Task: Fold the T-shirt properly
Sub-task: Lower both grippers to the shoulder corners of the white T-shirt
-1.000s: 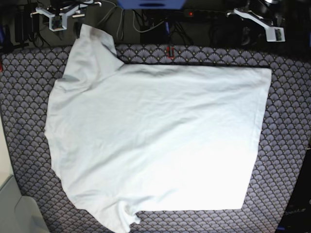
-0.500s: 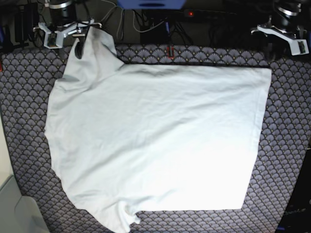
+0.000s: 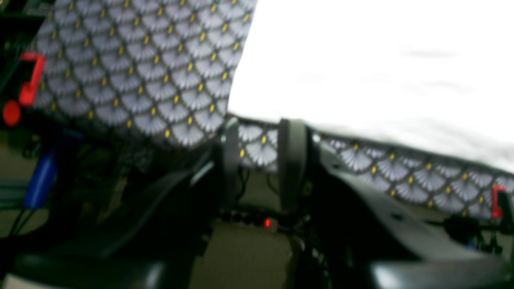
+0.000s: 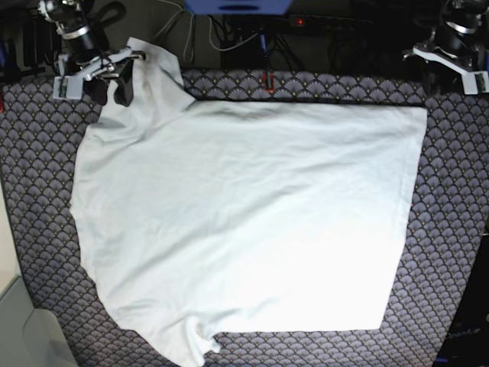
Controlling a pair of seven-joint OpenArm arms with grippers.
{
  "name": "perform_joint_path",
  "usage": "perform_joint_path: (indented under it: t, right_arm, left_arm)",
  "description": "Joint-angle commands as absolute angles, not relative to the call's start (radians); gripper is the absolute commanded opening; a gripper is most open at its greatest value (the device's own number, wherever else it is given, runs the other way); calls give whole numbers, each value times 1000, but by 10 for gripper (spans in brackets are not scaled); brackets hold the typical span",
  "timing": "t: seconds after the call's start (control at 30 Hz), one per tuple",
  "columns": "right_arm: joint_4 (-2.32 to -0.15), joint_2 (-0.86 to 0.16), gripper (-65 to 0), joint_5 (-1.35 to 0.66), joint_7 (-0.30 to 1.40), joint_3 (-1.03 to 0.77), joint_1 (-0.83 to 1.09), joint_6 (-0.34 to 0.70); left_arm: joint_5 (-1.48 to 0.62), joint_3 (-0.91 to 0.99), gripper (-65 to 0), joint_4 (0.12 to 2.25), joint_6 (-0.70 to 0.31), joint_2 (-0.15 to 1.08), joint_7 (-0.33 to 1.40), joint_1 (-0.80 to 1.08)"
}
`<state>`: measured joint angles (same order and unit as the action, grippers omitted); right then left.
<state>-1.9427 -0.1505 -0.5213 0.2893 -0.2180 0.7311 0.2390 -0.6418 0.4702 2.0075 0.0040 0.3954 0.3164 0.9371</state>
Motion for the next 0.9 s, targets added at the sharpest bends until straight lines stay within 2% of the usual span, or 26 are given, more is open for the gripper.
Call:
perform_joint_path:
  t: [0.0,0.17,0.33,0.77,0.87]
  right_arm:
    - [-1954,-157,-318,-539,289,-243,725,262]
    - [-1868,-156,-318,-562,372,-303,667,305]
    - [-1821,-156,-318,-562,371,-308,664,338]
    - [-1712,-145,-318,-559,371,-300,644,344]
    - [-1690,-145,-319,-558,371,-300,641,377]
  left_arm:
    - [-648,483,-475,2023,2,403,291,949]
    - [-648,483,-475,2023,2,403,292,952]
    - [-648,483,-476,2023,2,403,292,952]
    - [-648,483,-476,2023,8,403,289,947]
    - [-648,483,-476,2023,8,403,289,947]
